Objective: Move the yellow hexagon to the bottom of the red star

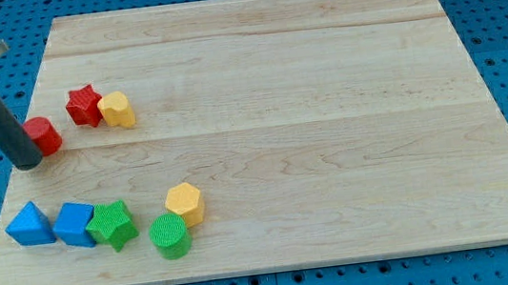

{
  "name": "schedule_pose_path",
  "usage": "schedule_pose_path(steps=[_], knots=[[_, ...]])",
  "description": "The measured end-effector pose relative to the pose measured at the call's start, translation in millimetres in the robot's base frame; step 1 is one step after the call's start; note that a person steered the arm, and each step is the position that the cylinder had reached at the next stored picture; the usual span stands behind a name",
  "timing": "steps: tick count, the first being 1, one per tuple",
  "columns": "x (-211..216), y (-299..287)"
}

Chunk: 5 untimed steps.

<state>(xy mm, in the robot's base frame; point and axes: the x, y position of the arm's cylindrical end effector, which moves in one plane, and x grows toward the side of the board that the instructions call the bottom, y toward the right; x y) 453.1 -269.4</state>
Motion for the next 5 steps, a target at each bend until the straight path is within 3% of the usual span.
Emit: schedule_pose_path(steps=[2, 3, 4, 5], knots=[[-11.2, 36.4], [-9.6, 165.3], [55.2, 263.8], [101.1, 286.4]])
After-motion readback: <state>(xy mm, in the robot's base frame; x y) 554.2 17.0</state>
